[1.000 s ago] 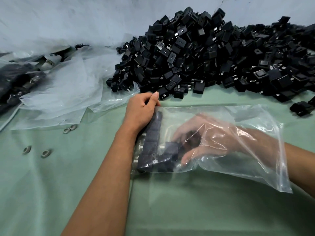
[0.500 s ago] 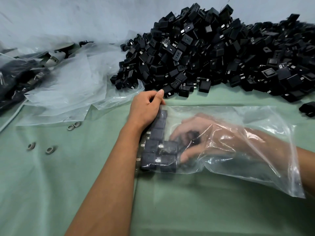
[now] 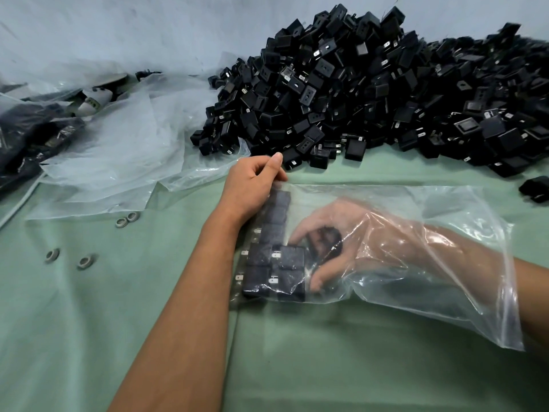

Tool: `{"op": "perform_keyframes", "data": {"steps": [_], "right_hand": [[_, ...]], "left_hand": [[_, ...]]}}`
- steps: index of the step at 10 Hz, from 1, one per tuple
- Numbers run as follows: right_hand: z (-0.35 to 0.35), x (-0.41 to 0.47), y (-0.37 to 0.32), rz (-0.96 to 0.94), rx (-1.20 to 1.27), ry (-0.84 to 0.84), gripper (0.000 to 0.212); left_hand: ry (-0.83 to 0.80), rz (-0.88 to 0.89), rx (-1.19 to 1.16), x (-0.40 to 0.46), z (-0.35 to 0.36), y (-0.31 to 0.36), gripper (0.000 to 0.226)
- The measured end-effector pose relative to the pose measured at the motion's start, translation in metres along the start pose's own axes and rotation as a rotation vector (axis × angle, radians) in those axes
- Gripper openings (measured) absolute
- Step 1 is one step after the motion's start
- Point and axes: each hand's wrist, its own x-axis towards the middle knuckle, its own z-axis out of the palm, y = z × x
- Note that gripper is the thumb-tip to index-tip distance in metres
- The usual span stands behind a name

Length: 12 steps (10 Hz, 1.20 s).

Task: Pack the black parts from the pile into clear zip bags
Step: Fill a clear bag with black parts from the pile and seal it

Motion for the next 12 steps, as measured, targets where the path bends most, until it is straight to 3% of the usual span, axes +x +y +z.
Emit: {"op": "perform_keyframes", "data": {"steps": [1,3,4,5,6,7,8,9,11,12], "right_hand": [[-0.001,0.004,-0.006,0.017,-0.129,-0.003,0.093],[-0.007,0.007,-0.018,0.068,-0.243,-0.085,0.097],[-0.005,-0.002,-0.008,0.006,-0.134,-0.019,0.092],[-0.009,-0.009,-0.007,-0.418,0.105,0.066,0.079],[0.0,-0.019,-0.006,-0.402,0.2,0.053,0.078],[-0.011,-0.033,-0.005,-0.221,0.011,0.176,0.065],[-0.027,-0.046,0.001,-0.233,-0.212,0.207,0.065],[-0.043,-0.066,0.001,-0.245,-0.226,0.218,0.055],[-0.068,-0.135,0.039,0.118,-0.397,0.231,0.038],[-0.078,-0.16,0.041,-0.009,-0.404,0.471,0.031]], "left_hand": [[0.007,-0.008,0.003,-0.001,0.001,0.0,0.044],[0.0,-0.011,0.011,-0.001,0.001,0.001,0.044],[-0.008,-0.011,0.034,-0.001,0.001,0.001,0.045],[-0.008,-0.01,0.052,-0.001,0.001,0.001,0.045],[-0.006,-0.016,0.051,-0.002,0.002,0.001,0.045],[-0.001,-0.011,0.041,-0.002,0.001,0.001,0.044],[-0.011,-0.02,0.038,-0.001,-0.002,0.0,0.038],[-0.014,-0.022,0.049,-0.002,-0.003,-0.002,0.035],[-0.003,-0.013,0.103,0.001,-0.002,-0.006,0.034],[0.007,0.009,0.12,0.001,0.0,-0.007,0.034]]}}
